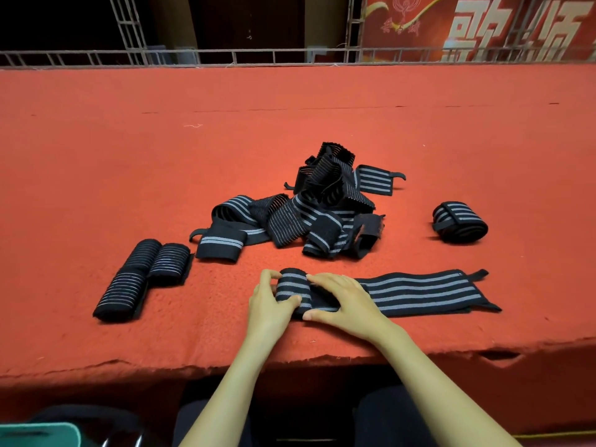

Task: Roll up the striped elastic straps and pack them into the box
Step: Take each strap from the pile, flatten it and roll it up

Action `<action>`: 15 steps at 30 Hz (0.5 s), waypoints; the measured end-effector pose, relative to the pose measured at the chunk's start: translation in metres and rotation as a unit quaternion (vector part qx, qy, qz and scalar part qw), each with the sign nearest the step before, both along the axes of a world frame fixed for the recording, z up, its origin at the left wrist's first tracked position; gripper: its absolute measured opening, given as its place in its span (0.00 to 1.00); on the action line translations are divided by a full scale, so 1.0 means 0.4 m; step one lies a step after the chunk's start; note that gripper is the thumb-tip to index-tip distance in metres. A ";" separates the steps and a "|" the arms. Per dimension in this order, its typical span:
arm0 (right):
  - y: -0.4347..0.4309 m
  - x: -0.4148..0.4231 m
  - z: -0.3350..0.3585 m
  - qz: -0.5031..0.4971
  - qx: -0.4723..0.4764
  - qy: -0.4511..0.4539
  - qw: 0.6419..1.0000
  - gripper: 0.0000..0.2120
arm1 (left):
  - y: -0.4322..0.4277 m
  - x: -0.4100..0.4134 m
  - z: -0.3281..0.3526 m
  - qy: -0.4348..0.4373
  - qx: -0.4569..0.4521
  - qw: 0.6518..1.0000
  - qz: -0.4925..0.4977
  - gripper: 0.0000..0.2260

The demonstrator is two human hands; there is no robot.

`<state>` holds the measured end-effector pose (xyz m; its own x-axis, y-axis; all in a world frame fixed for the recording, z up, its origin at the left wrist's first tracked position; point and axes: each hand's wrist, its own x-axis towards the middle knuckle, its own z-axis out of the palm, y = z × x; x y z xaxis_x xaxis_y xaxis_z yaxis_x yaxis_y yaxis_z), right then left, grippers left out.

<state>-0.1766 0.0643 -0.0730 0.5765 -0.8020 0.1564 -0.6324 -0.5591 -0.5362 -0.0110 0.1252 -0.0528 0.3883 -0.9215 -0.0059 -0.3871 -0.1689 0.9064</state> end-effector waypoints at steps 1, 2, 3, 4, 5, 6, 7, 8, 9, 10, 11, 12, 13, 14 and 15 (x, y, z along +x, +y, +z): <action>0.005 0.015 0.009 0.009 0.002 -0.001 1.000 0.38 | 0.007 0.008 -0.003 0.008 -0.009 1.000 0.012 0.18; 0.011 0.035 0.016 0.018 0.004 0.000 1.000 0.37 | 0.014 0.019 -0.004 0.009 -0.019 0.999 0.027 0.18; 0.018 0.060 0.022 0.025 0.006 0.001 1.000 0.37 | 0.022 0.034 -0.003 0.005 -0.030 0.999 0.044 0.17; 0.025 0.088 0.023 0.034 0.009 0.000 0.999 0.37 | 0.031 0.052 0.000 -0.005 -0.042 0.997 0.061 0.17; 0.031 0.118 0.024 0.045 0.013 0.000 0.999 0.36 | 0.041 0.071 0.005 -0.020 -0.054 0.995 0.078 0.17; 0.038 0.149 0.024 0.058 0.013 -0.001 0.998 0.36 | 0.051 0.091 0.010 -0.040 -0.068 0.992 0.095 0.17; 0.042 0.178 0.022 0.069 0.012 0.001 0.998 0.35 | 0.060 0.110 0.012 -0.062 -0.081 0.989 0.109 0.17; 0.044 0.202 0.021 0.079 0.009 0.004 0.997 0.34 | 0.067 0.126 0.011 -0.087 -0.093 0.985 0.120 0.18; 0.045 0.220 0.022 0.085 0.006 0.008 0.996 0.33 | 0.070 0.138 0.008 -0.114 -0.101 0.980 0.124 0.20; 0.043 0.231 0.019 0.088 0.001 0.012 0.996 0.32 | 0.072 0.144 0.002 -0.139 -0.106 0.977 0.121 0.21; 0.040 0.233 0.019 0.087 -0.004 0.018 0.996 0.32 | 0.072 0.145 -0.005 -0.157 -0.110 0.975 0.113 0.22; 0.036 0.228 0.016 0.083 -0.007 0.027 0.996 0.32 | 0.072 0.139 -0.010 -0.170 -0.116 0.973 0.102 0.22; 0.032 0.216 0.013 0.076 -0.008 0.035 0.997 0.32 | 0.071 0.133 -0.015 -0.181 -0.124 0.971 0.091 0.22; 0.030 0.198 0.011 0.068 -0.006 0.038 0.997 0.32 | 0.068 0.126 -0.018 -0.191 -0.134 0.969 0.080 0.22; 0.027 0.177 0.010 0.060 -0.004 0.038 0.997 0.33 | 0.066 0.120 -0.021 -0.196 -0.141 0.968 0.069 0.22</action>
